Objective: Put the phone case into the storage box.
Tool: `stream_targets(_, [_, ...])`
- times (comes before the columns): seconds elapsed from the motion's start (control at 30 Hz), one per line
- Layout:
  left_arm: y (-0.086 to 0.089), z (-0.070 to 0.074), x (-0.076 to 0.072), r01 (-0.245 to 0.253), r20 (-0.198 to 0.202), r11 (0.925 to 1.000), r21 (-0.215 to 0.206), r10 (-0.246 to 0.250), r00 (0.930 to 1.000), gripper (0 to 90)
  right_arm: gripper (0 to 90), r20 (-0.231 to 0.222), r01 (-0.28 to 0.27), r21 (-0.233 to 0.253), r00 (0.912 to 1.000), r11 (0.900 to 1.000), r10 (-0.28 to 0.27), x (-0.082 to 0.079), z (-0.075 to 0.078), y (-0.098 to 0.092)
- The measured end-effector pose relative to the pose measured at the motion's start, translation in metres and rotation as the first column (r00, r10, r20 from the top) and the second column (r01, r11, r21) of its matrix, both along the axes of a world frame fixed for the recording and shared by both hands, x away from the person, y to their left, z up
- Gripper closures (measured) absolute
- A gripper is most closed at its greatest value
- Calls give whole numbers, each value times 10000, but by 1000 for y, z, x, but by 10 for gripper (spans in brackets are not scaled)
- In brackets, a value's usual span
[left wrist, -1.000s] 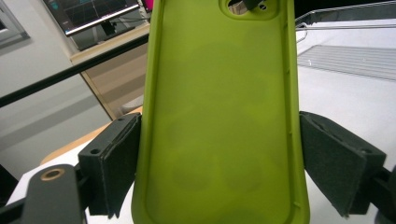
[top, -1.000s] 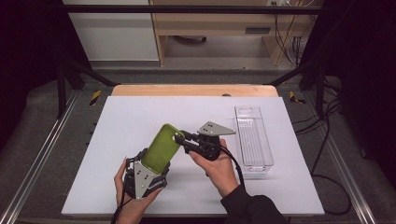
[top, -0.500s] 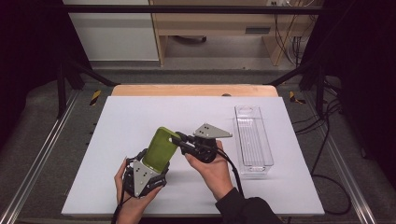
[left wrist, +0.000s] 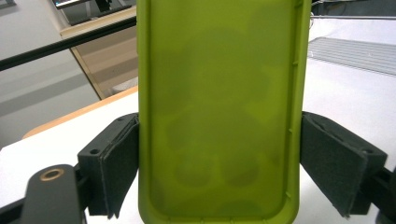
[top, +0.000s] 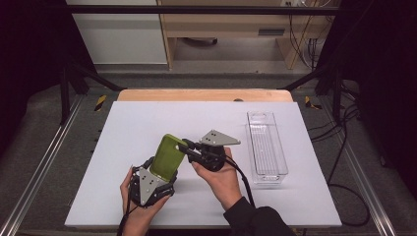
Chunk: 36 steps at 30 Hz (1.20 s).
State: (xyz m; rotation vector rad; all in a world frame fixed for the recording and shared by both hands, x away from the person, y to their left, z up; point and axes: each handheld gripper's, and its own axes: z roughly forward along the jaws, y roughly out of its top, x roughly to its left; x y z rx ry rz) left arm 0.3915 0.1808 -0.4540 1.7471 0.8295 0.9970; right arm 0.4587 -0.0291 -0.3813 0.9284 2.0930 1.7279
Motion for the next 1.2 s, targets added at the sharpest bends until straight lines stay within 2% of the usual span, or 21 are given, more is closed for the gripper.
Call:
stream_targets(0.3, [1, -2, 1, -40, 53, 9999, -103, 41, 10000, 152, 768, 87, -38, -136, 10000, 9999, 39, 0, 1, 3])
stream_targets(0.63, [5, -6, 5, 195, 9, 9990, -391, -194, 9998, 137, 768, 153, -5, -241, 9999, 9997, 9, 2, 4, 5])
stream_targets(0.93, [9, -6, 6, 303, -110, 9970, -706, -311, 9995, 127, 768, 251, 252, -181, 9994, 9995, -247, 8, 7, -4])
stream_targets(1.2, [11, -3, 6, 467, -188, 9940, -989, -488, 9986, 106, 768, 544, 486, -562, 9975, 9972, -455, 15, 13, -18])
